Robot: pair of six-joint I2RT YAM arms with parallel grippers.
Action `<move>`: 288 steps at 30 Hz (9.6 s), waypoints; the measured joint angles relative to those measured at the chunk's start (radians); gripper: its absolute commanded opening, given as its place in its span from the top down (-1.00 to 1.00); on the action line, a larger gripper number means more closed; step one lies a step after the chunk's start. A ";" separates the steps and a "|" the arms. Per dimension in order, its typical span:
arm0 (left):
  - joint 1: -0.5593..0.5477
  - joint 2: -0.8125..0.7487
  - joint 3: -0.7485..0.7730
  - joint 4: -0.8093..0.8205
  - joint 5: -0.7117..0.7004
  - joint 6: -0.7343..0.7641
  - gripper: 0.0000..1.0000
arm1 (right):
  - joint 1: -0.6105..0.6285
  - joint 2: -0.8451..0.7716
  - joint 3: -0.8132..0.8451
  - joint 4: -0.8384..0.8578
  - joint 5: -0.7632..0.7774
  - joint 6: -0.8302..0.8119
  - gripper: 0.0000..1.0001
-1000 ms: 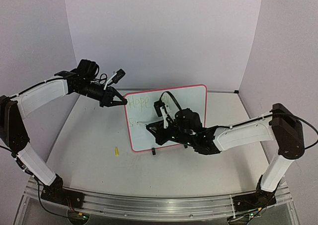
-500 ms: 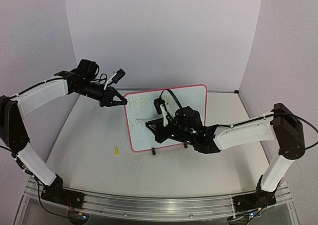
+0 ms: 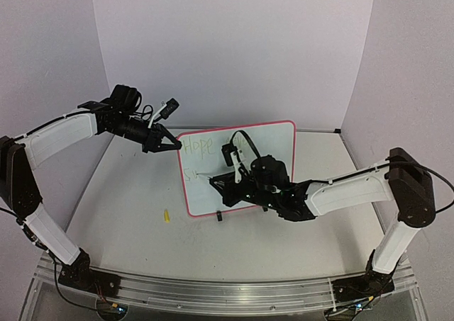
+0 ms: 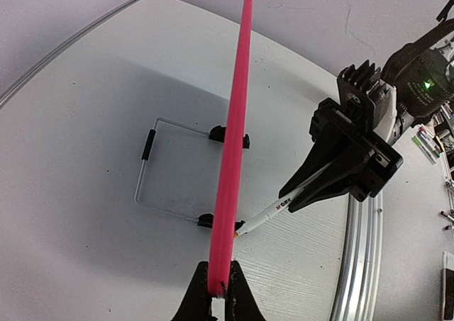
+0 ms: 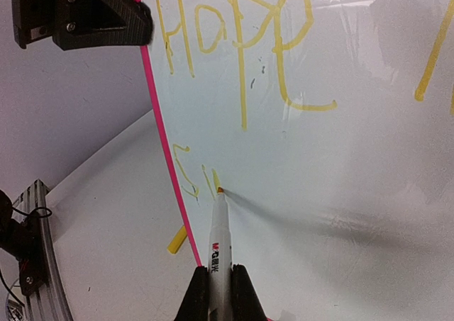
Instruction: Write a sentence on the whiteboard
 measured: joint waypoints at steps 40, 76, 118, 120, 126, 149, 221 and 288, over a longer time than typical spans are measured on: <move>-0.001 0.000 0.000 0.000 0.001 0.001 1.00 | -0.003 -0.061 0.008 -0.030 -0.045 -0.011 1.00; -0.003 0.000 0.000 0.001 -0.002 0.000 1.00 | 0.000 -0.033 -0.030 -0.061 0.028 0.046 1.00; -0.006 0.000 0.000 0.002 -0.003 0.001 1.00 | -0.001 -0.068 -0.074 0.030 0.058 0.057 1.00; -0.007 0.000 0.000 0.002 -0.003 0.001 1.00 | -0.002 -0.091 -0.088 0.031 0.050 0.052 1.00; -0.008 0.000 0.000 0.002 -0.003 0.001 1.00 | -0.003 -0.136 -0.091 0.052 0.022 0.041 1.00; -0.014 0.000 0.000 0.007 -0.007 0.001 1.00 | -0.003 -0.080 -0.025 0.015 0.053 0.030 1.00; -0.014 0.000 0.000 0.009 -0.010 -0.002 1.00 | 0.005 -0.090 -0.093 0.045 0.140 0.085 1.00; -0.016 0.000 0.000 0.009 -0.015 -0.002 1.00 | -0.026 -0.139 -0.146 0.021 0.110 0.045 1.00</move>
